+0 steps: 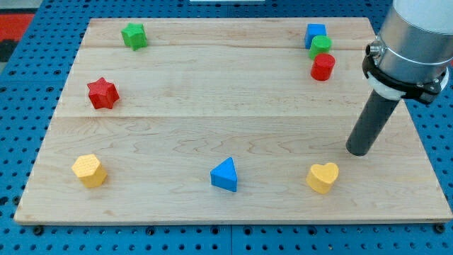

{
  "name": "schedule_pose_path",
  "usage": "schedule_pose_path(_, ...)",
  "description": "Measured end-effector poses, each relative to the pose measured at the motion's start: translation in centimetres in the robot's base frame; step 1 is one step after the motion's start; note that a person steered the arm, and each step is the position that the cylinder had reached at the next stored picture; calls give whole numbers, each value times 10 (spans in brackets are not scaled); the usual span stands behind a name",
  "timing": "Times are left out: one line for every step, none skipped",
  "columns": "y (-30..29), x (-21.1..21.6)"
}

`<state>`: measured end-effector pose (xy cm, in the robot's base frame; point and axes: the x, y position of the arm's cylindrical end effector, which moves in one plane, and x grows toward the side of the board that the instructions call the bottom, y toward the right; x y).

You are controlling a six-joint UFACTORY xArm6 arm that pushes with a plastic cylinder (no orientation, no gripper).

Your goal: Push the heart below the red circle

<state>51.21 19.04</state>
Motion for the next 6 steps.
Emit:
schedule_pose_path(0, 0)
schedule_pose_path(-6, 16)
schedule_pose_path(-35, 30)
schedule_pose_path(-21, 65)
schedule_pose_path(-31, 79)
schedule_pose_path(-71, 80)
